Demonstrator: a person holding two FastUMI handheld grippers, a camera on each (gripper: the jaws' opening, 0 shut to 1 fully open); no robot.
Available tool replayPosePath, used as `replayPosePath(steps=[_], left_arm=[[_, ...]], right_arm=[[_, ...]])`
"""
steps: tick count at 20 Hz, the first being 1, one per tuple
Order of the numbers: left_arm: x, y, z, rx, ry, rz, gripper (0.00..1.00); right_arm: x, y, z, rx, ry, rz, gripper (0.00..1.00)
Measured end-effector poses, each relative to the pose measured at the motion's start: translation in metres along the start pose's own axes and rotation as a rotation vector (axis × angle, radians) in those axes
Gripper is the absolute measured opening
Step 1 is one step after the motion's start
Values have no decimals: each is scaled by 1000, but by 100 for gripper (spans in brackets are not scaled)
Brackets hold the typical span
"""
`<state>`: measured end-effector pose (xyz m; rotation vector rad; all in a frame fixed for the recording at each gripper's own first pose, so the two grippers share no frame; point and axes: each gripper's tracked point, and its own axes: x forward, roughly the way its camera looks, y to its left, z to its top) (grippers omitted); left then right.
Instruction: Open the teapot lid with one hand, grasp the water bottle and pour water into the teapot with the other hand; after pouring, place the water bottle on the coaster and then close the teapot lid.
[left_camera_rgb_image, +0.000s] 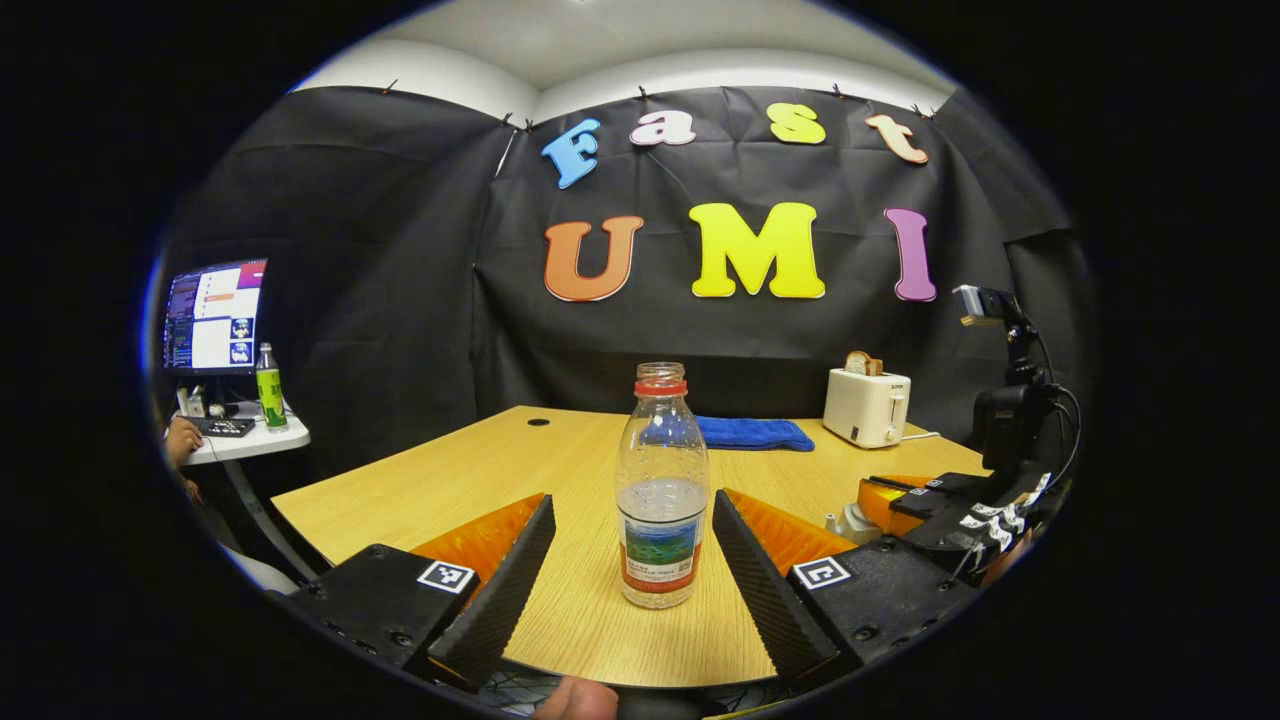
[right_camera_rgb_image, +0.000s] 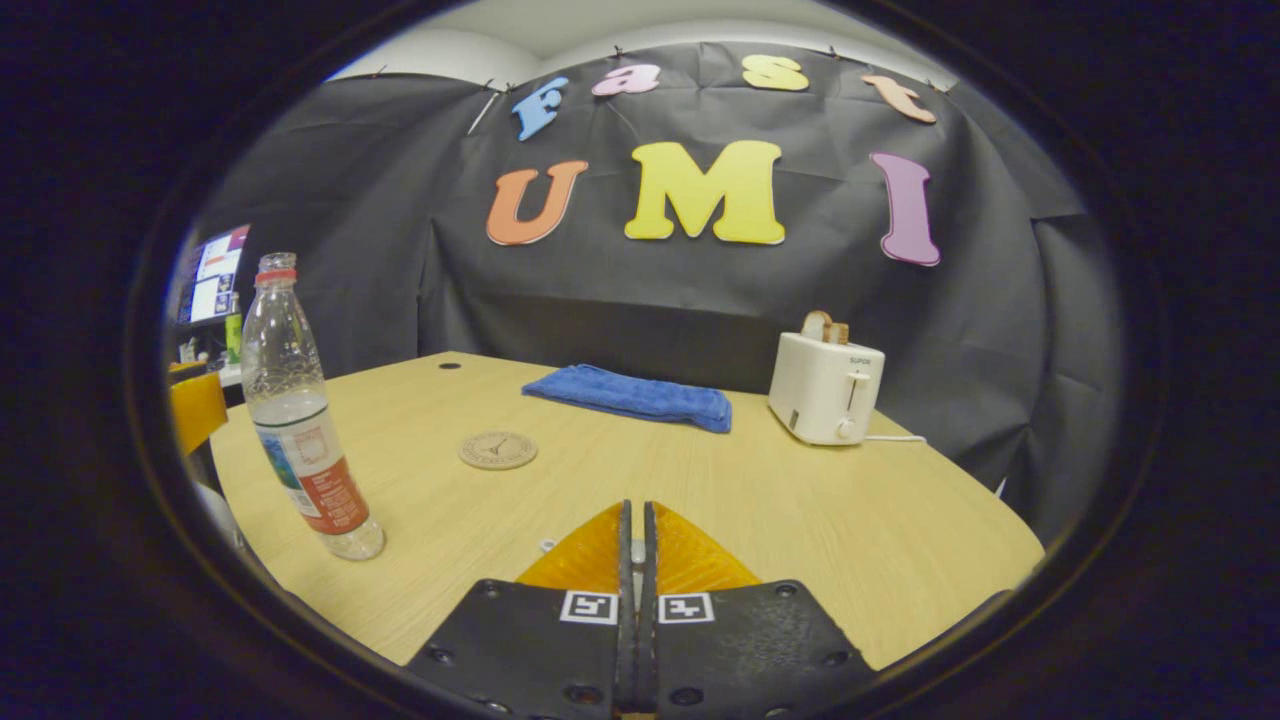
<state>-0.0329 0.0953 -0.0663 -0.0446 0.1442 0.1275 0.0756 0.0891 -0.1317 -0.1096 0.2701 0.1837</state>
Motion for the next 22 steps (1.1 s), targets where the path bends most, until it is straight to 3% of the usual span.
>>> replayPosePath(steps=[8, 22], left_arm=[[14, -18, -32, -33, 83, -97, 99], [55, -14, -68, -20, 177, -80, 99]], right_arm=[[-16, -2, 38, -5, -83, 47, 0], [-56, -51, 48, -35, -110, -1, 1]])
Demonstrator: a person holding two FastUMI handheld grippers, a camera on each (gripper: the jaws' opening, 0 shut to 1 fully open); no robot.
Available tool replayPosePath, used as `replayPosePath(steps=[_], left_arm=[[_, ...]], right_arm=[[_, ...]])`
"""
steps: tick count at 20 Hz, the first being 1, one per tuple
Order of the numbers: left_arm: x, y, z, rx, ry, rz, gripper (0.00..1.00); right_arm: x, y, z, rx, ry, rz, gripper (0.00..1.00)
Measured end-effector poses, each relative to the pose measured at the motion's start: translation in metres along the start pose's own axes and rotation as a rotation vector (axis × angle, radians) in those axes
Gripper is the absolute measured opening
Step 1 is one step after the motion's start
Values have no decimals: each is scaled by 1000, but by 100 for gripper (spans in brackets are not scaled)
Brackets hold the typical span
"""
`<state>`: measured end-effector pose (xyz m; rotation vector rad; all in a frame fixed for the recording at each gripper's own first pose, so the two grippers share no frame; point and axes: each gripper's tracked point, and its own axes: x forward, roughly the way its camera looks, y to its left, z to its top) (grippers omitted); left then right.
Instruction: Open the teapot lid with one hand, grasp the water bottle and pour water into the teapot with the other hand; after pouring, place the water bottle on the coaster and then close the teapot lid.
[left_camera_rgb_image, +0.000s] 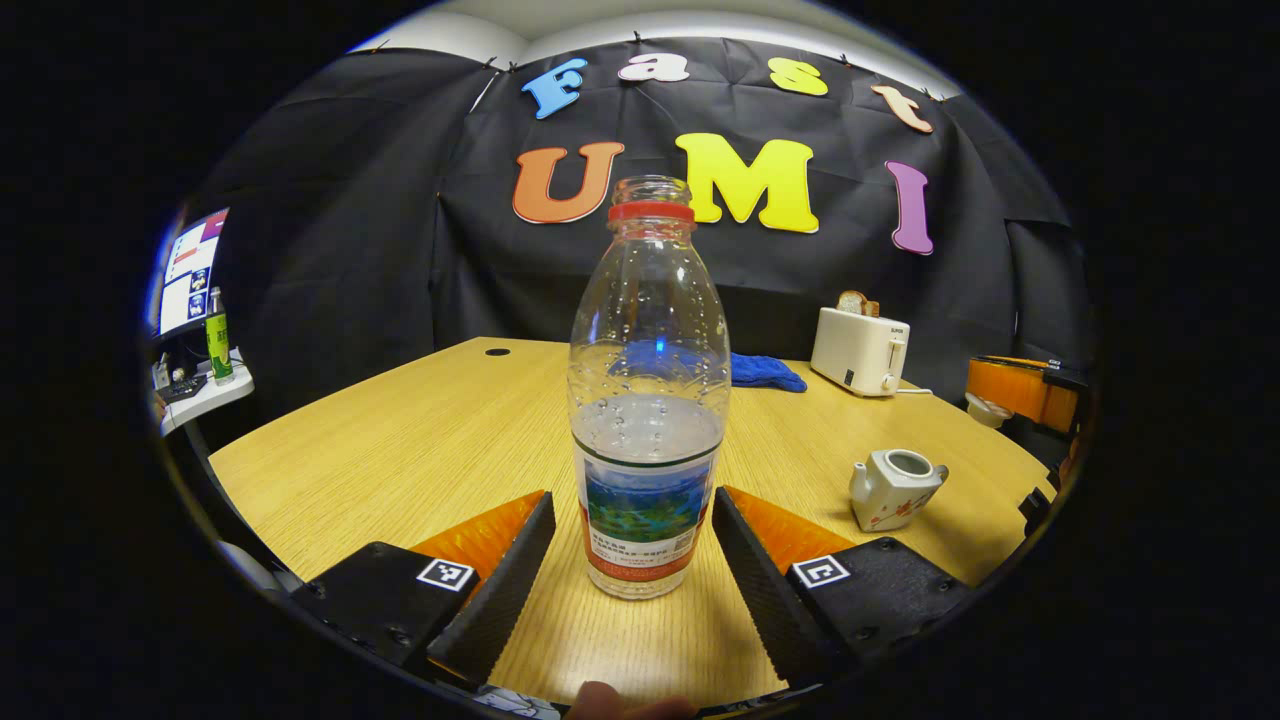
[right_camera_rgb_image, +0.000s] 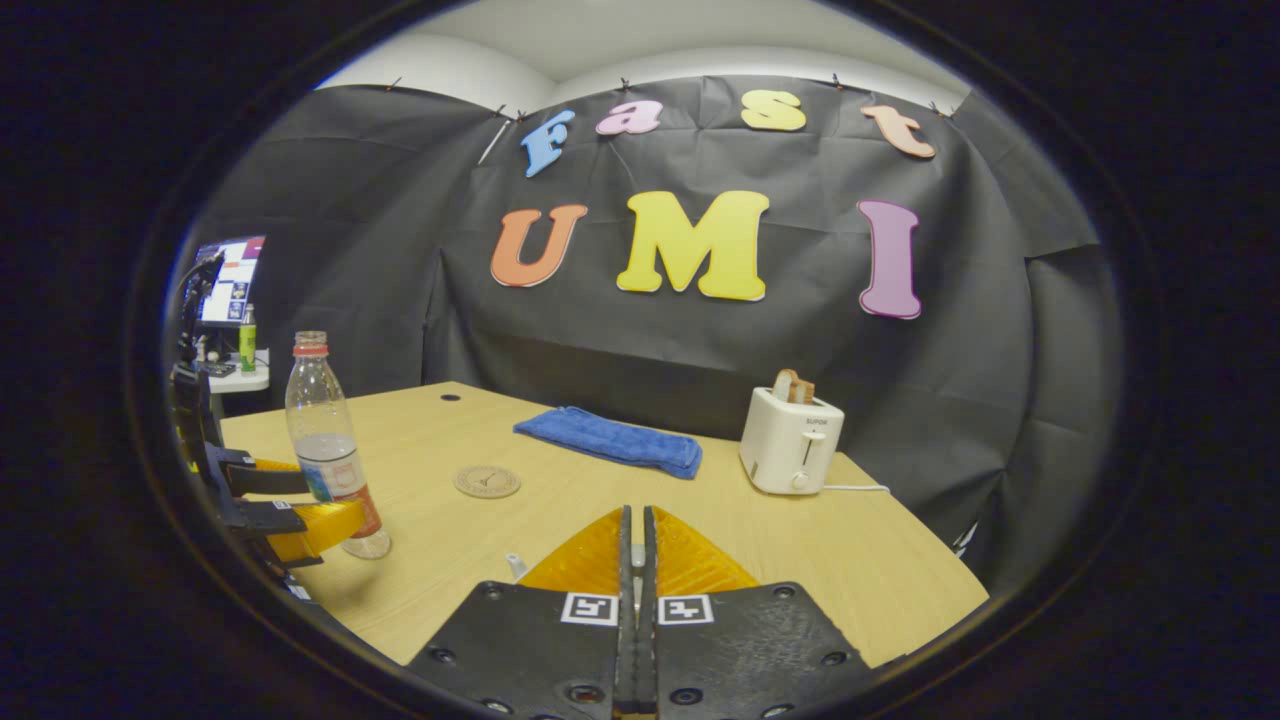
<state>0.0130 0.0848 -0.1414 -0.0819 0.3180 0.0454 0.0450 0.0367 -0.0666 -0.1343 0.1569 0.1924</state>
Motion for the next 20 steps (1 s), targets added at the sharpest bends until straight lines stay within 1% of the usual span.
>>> replayPosePath(steps=[2, 3, 4, 5, 6, 7, 8, 10, 12, 14, 16, 17, 18, 20], left_arm=[[3, -1, 3, 19, 2, -8, 98], [3, 0, 7, 32, -8, -4, 87], [4, -2, 9, 46, -3, -5, 82], [5, -4, 10, 67, 7, -5, 80], [5, -5, 13, 96, 14, 1, 80], [4, -4, 19, 133, 14, 11, 78], [4, -6, 28, 181, 5, 20, 78], [6, -10, 47, 309, -27, 37, 77], [9, -11, 62, 465, -55, 60, 76], [15, -9, 75, 609, -68, 86, 75], [18, -14, 82, 750, -84, 104, 75], [23, -14, 84, 837, -85, 119, 74], [25, -16, 86, 931, -89, 134, 73], [30, -13, 87, 1072, -86, 159, 73]], right_arm=[[-2, -6, -2, 3, 2, -4, 2], [-4, -9, -3, 6, 2, -5, 2], [-5, -11, -4, 11, 2, -5, 0], [-6, -14, -3, 14, 3, -3, 0], [-7, -18, -3, 19, -1, -4, 2], [-9, -22, -2, 24, -4, -7, 0], [-10, -28, -2, 28, -8, -11, 0], [-14, -38, -4, 36, -12, -18, 0], [-17, -49, -8, 39, -11, -28, 2], [-21, -58, -14, 45, -4, -30, 2], [-25, -67, -19, 54, 0, -31, 2], [-27, -71, -21, 57, 1, -33, 0], [-30, -76, -23, 57, 1, -37, 2], [-33, -87, -26, 58, 1, -44, 2]])
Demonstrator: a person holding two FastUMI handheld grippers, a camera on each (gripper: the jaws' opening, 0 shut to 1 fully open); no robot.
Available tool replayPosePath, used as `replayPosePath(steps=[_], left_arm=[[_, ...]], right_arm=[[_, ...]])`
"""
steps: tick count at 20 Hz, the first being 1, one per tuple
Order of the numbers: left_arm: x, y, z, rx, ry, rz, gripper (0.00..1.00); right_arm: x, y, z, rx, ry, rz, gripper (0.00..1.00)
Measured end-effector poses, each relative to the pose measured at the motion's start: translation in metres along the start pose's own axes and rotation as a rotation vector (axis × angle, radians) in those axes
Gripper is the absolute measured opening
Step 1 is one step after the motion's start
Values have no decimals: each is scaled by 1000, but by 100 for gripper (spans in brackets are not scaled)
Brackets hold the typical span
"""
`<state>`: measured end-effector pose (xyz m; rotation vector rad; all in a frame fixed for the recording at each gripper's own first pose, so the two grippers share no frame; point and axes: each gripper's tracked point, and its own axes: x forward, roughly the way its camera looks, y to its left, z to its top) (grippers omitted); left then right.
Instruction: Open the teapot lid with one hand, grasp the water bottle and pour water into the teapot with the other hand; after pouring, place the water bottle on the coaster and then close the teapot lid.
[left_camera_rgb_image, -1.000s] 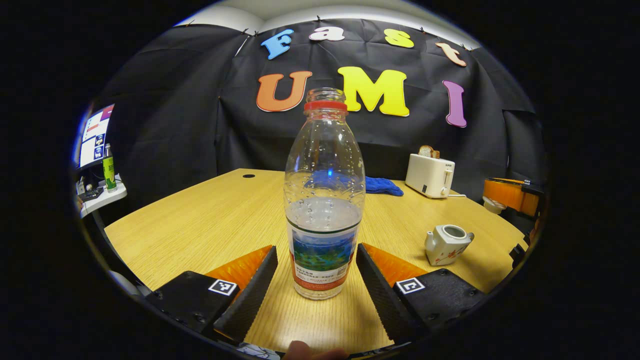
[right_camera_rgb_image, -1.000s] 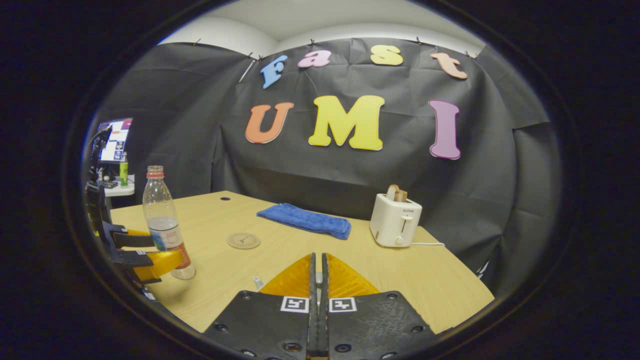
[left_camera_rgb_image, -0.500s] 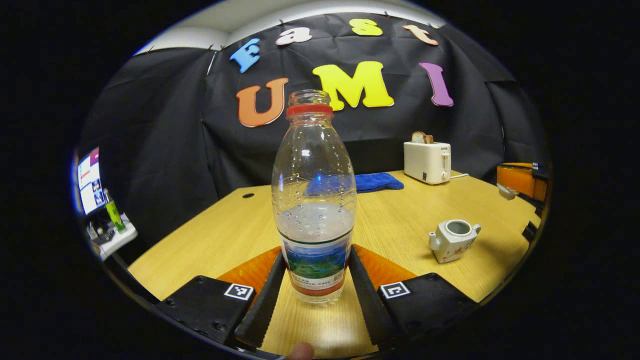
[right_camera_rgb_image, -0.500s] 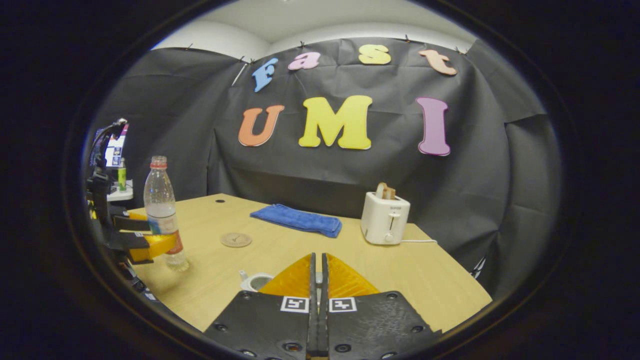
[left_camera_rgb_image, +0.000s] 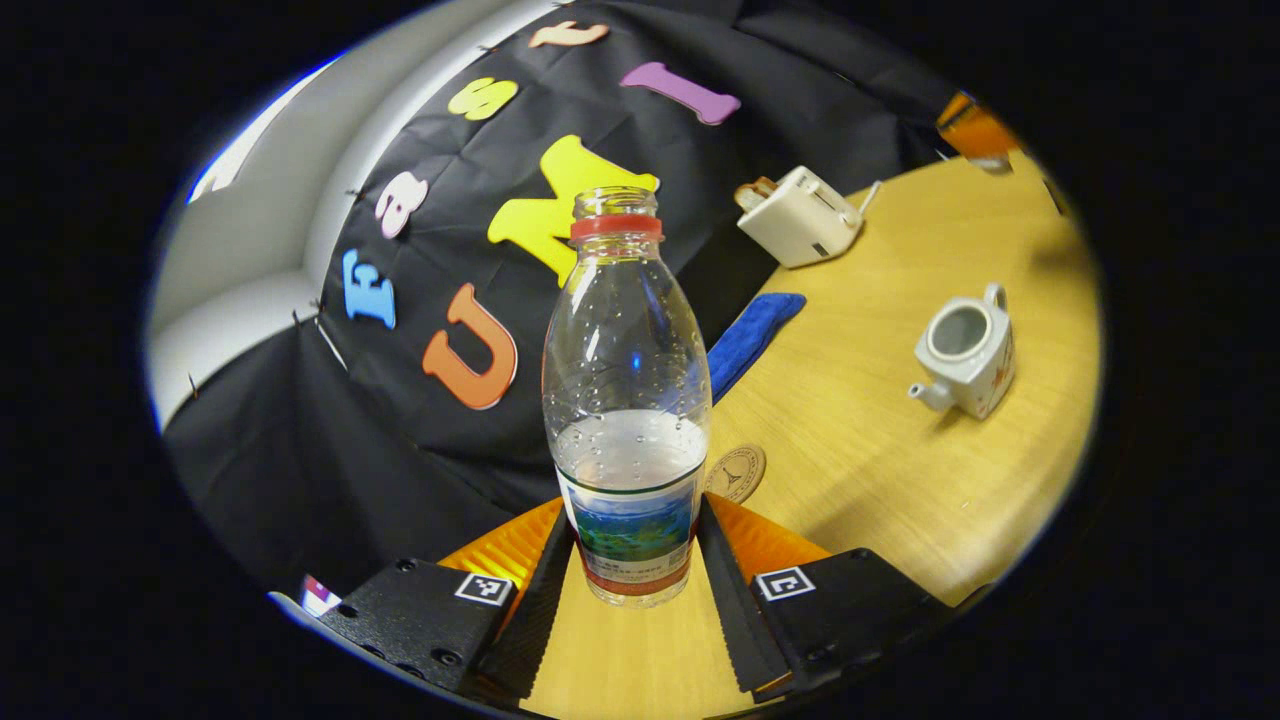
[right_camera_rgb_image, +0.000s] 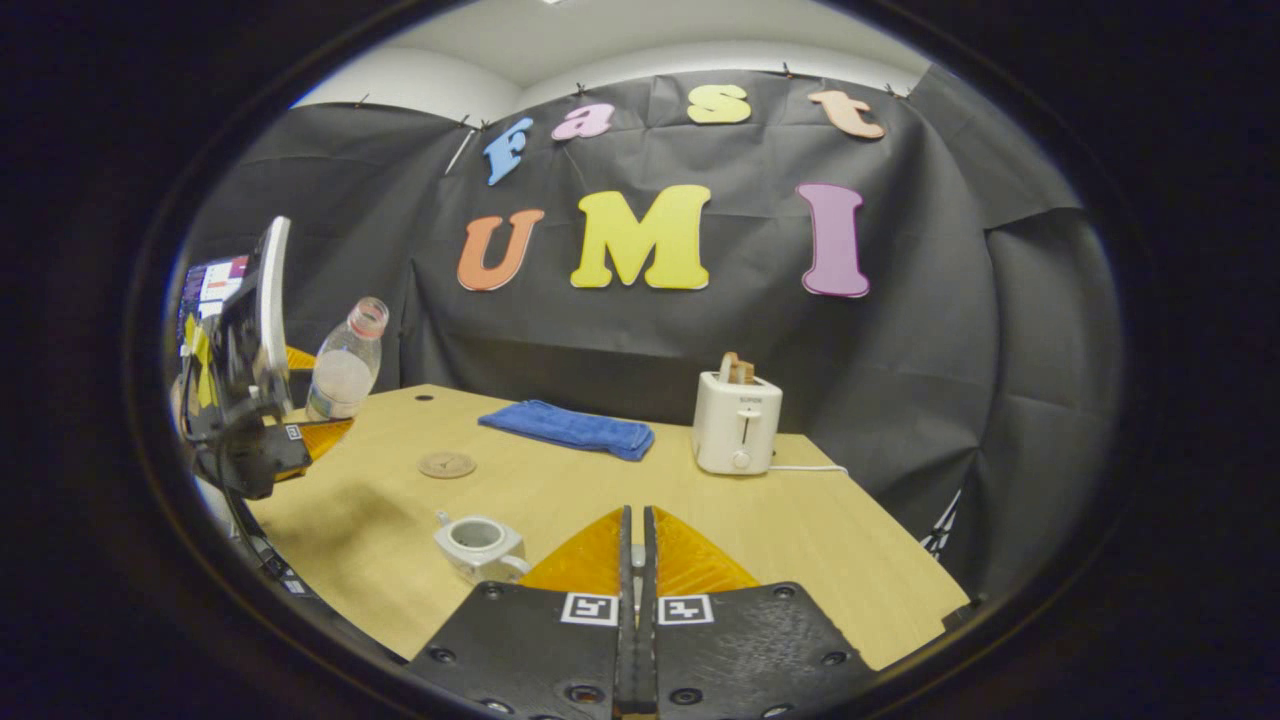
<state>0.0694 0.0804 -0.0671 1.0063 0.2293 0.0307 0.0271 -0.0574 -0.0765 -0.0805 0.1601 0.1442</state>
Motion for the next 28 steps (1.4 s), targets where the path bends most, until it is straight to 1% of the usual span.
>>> replayPosePath(steps=[1, 2, 3, 4, 7, 8, 10, 11, 12, 13, 17, 18, 19, 24, 25, 28], left_arm=[[2, 0, 1, 50, 6, -4, 73], [4, -1, 1, 95, 13, -5, 73], [5, -3, 4, 143, 14, -5, 72], [6, -4, 4, 199, 14, -1, 73], [0, -11, 6, 360, -3, 9, 73], [-2, -15, 7, 399, -8, 5, 72], [-4, -20, 11, 452, -17, -7, 72], [-4, -22, 14, 480, -24, -6, 72], [-4, -24, 18, 513, -33, 1, 72], [-4, -24, 22, 546, -38, 5, 73], [0, -29, 25, 641, -47, -12, 72], [0, -31, 26, 666, -51, -19, 72], [1, -32, 27, 688, -51, -27, 72], [5, -39, 25, 776, -42, -51, 73], [5, -39, 24, 788, -42, -53, 72], [8, -39, 29, 827, -44, -48, 73]], right_arm=[[-2, -4, -1, 2, 1, -1, 0], [-4, -8, -3, 3, 1, -2, 0], [-6, -11, -5, 6, 1, -2, 2], [-6, -13, -6, 9, 2, -1, 0], [-9, -21, -11, 15, 5, 1, 0], [-10, -24, -13, 14, 6, 0, 2], [-11, -28, -18, 8, 10, -3, 2], [-12, -29, -19, 5, 11, -5, 0], [-13, -31, -21, 5, 11, -5, 0], [-15, -32, -22, 8, 11, -6, 2], [-19, -33, -26, 21, 12, -6, 2], [-19, -33, -28, 22, 13, -6, 0], [-20, -33, -28, 23, 15, -5, 0], [-21, -34, -28, 25, 8, -7, 0], [-21, -34, -28, 24, 6, -8, 2], [-21, -34, -29, 24, 6, -7, 0]])
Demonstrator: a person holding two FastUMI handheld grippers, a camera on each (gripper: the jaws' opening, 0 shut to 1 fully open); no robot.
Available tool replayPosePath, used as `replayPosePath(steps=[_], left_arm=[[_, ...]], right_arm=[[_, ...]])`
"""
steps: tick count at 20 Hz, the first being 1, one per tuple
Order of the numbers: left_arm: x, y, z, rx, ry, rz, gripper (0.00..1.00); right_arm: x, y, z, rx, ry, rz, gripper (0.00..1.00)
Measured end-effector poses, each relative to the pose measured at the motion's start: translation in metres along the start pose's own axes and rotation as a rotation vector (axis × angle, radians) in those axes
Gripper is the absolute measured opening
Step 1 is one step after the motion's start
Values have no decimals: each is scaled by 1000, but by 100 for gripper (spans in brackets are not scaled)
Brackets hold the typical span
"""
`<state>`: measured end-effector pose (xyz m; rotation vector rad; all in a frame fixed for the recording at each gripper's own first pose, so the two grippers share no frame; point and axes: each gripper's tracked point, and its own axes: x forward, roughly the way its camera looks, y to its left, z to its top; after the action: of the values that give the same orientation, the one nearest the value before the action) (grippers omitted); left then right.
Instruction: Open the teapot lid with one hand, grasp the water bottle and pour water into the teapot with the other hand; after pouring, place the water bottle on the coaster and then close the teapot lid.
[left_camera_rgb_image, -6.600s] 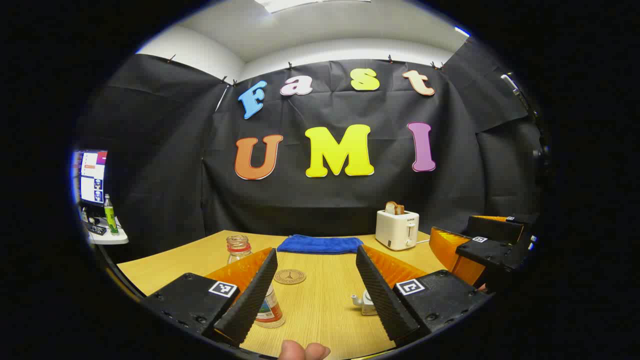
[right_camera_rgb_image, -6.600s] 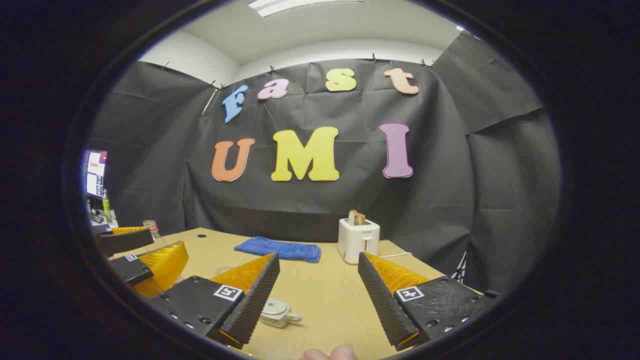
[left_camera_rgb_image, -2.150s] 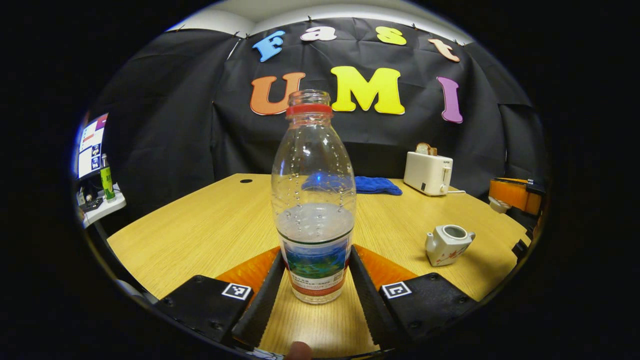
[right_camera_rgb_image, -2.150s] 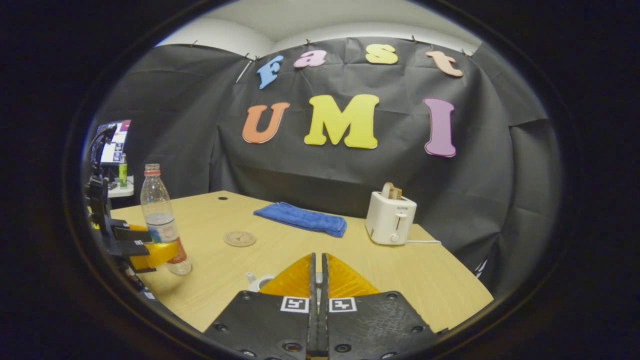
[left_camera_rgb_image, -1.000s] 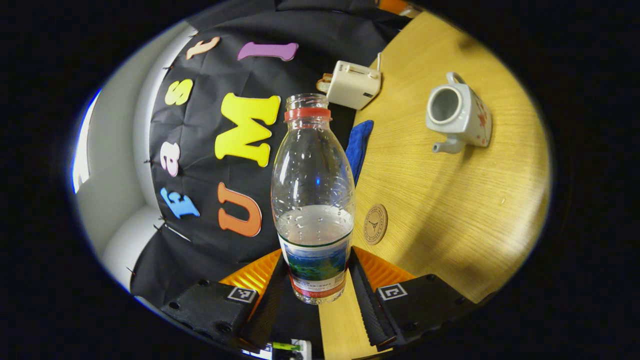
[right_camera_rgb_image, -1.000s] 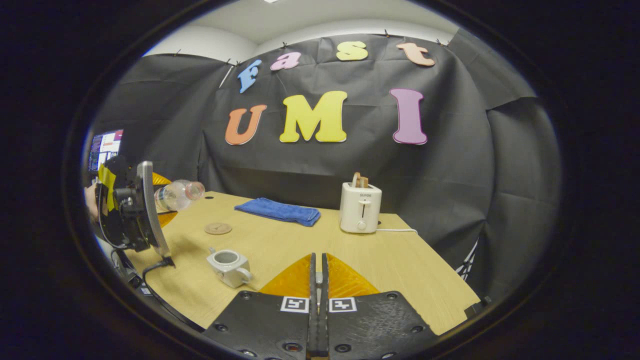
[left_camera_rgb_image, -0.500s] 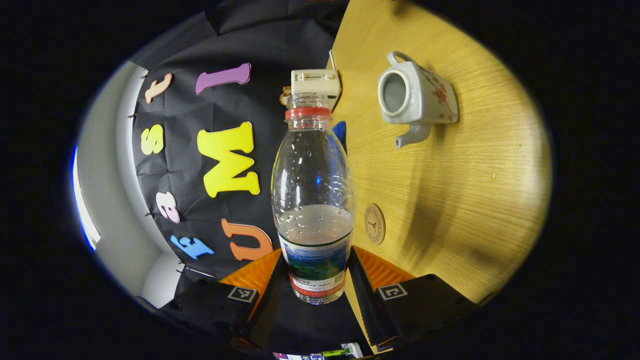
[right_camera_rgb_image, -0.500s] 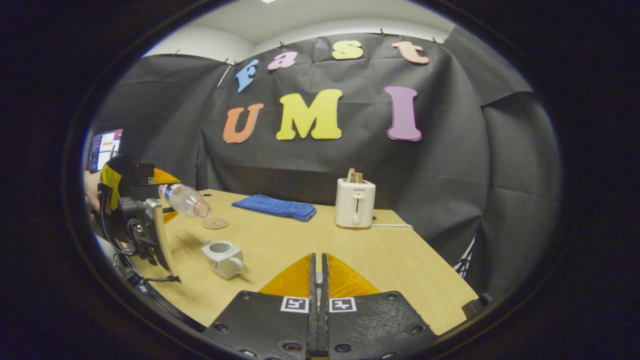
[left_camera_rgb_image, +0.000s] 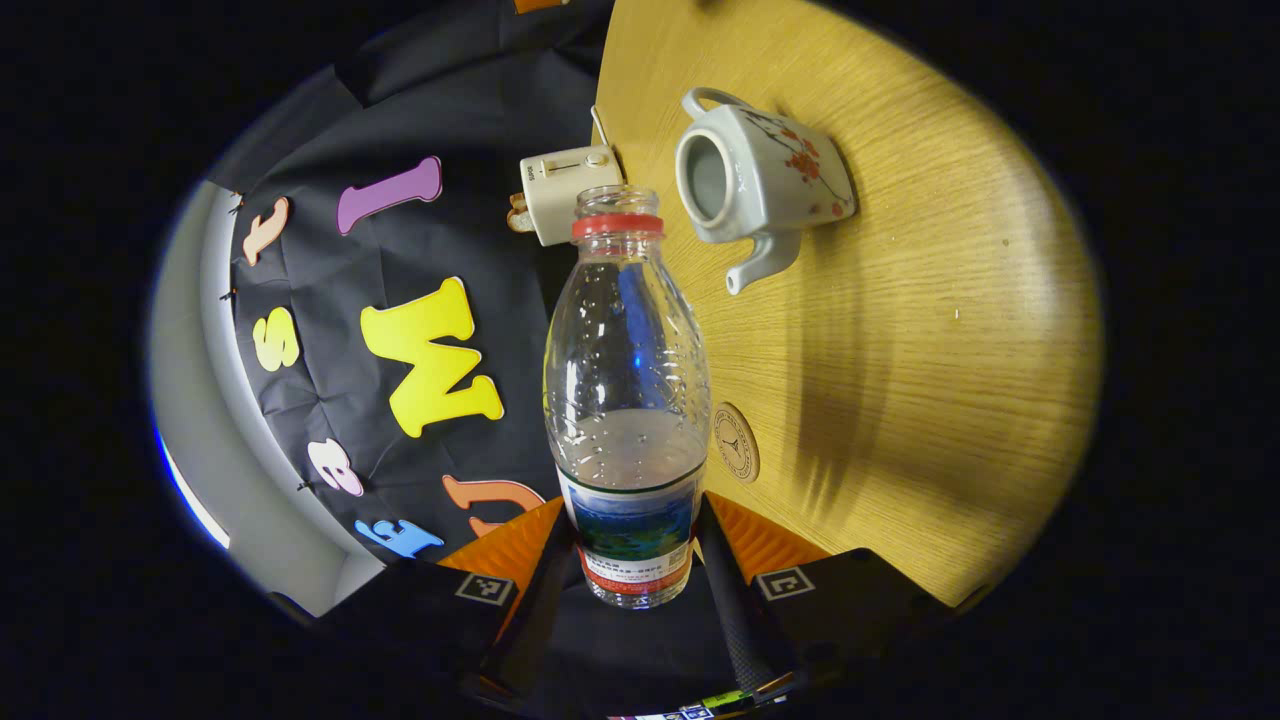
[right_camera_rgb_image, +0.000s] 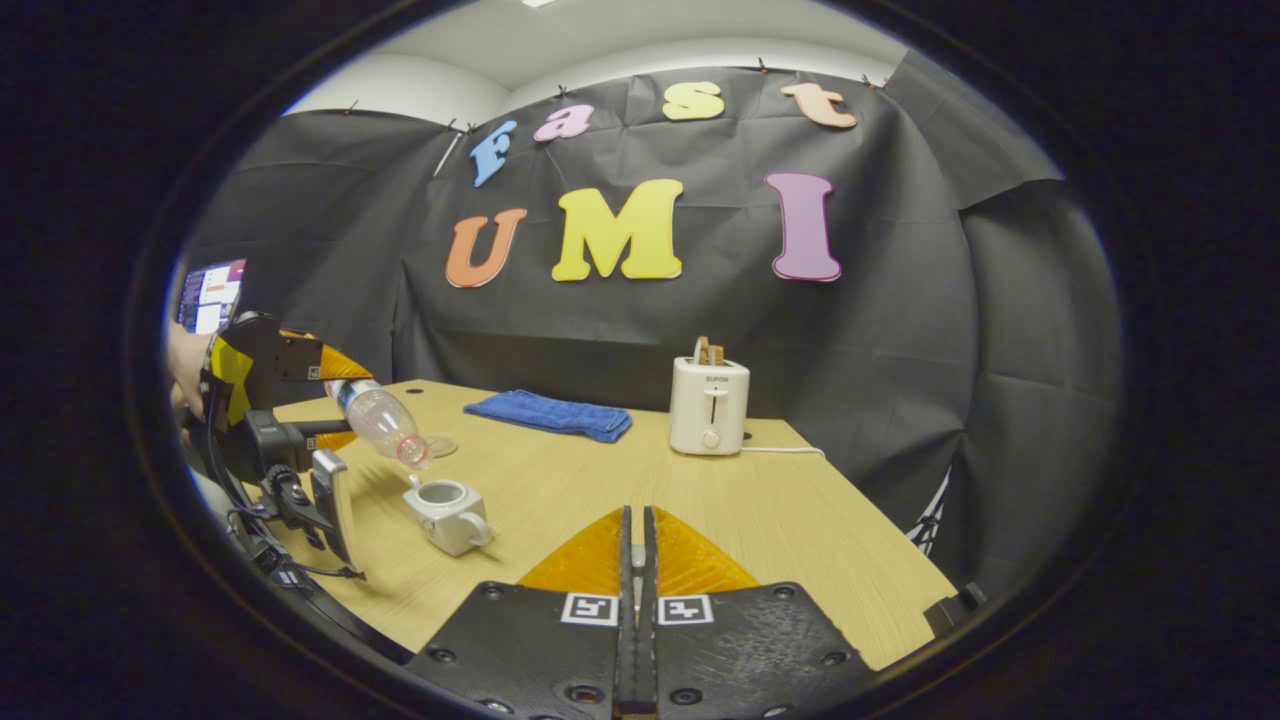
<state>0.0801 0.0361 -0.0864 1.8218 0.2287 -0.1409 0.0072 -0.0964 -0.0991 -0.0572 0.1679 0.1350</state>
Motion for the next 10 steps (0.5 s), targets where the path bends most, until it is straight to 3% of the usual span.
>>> replayPosePath(steps=[10], left_arm=[[4, 13, -5, 129, 29, 29, 73]], right_arm=[[1, -1, -1, -3, -1, 5, 2]])
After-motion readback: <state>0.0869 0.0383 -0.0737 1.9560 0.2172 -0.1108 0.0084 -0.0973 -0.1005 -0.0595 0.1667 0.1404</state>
